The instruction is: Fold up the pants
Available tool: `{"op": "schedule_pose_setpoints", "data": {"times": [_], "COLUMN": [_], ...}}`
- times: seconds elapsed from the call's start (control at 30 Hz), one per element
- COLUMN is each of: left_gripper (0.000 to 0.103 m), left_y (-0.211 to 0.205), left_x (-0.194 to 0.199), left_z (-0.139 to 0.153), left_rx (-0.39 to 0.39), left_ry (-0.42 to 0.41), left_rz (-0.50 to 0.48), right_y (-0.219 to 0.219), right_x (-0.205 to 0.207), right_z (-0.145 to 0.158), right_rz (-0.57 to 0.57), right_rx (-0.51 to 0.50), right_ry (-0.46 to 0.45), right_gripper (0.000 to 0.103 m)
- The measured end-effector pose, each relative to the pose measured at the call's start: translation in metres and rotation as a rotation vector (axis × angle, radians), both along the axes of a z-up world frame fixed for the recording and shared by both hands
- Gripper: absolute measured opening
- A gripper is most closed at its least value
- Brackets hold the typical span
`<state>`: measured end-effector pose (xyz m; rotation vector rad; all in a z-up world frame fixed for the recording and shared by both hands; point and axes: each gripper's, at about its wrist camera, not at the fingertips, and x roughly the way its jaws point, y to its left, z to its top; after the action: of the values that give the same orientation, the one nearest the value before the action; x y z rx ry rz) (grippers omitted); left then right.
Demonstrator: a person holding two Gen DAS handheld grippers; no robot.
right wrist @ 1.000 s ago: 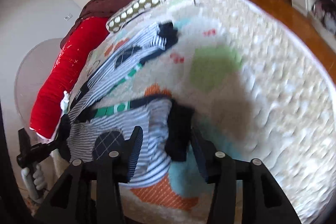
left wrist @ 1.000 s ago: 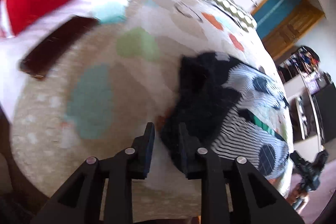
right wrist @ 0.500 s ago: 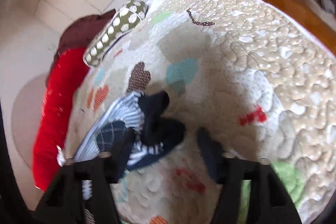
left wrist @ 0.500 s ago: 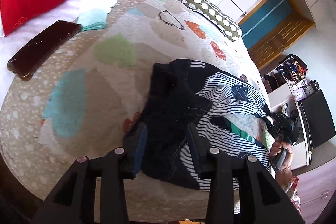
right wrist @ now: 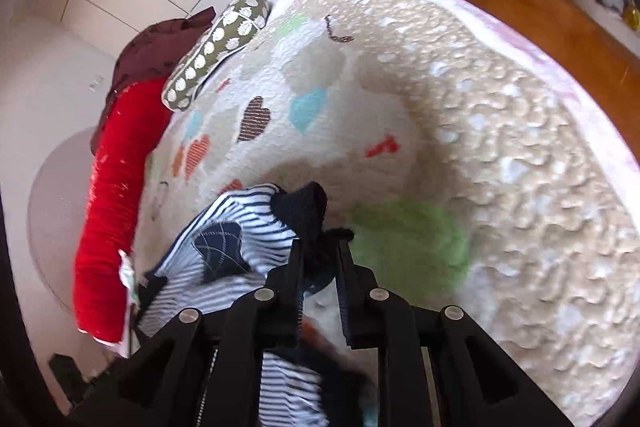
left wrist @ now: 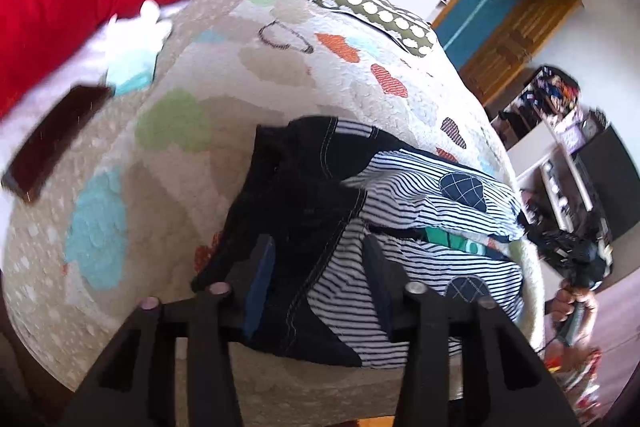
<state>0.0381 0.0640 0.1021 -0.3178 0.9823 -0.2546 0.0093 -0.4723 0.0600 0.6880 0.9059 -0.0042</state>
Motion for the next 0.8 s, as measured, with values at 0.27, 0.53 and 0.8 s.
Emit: {"op": "schedule_pose_setpoints", "data": {"times": [0.27, 0.53, 0.8], "left_gripper": [0.051, 0.051, 0.051], "left_y": [-0.061, -0.134, -0.158], "left_x": [0.054, 0.113, 0.15], "left_z": [0.011, -0.003, -0.041], "left_rx": [0.259, 0.403, 0.499], "left_ry": [-0.098, -0.145, -0.081], "left_rz": [-0.151, -0.409, -0.505], "right_y": [0.069, 0.153, 0.15], "right_x": [0.023, 0.093, 0.142], "right_z": [0.052, 0.017, -0.029], "right_rz": [0.308, 0.619, 0.642], "right_rx": [-0.341, -0.727, -0.804], "right_ry": [-0.14, -0.08, 0.0], "right_gripper": [0.071, 0.071, 0.067]}}
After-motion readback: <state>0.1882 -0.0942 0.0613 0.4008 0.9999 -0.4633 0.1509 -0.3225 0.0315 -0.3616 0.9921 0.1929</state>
